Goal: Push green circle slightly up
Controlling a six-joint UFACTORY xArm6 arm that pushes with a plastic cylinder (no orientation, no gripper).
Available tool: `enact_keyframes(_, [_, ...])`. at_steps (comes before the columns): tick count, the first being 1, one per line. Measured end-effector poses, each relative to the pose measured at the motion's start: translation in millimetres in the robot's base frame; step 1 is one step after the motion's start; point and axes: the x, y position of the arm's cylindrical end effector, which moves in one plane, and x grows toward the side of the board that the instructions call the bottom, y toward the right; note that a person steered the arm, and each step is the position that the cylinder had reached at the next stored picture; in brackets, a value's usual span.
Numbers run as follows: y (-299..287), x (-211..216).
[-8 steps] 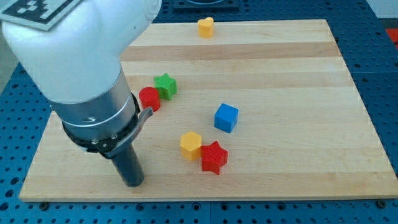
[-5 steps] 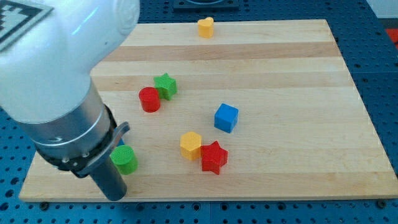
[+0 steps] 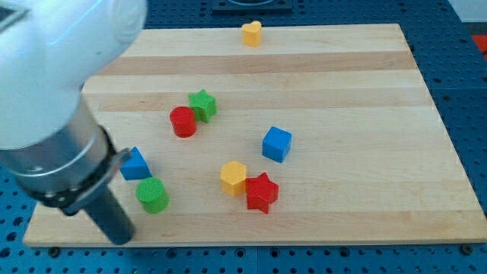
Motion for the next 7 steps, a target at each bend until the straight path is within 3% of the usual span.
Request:
enact_keyframes(1, [-21, -5])
enact_keyframes(5, [57, -41])
enact_keyframes(7, [63, -69])
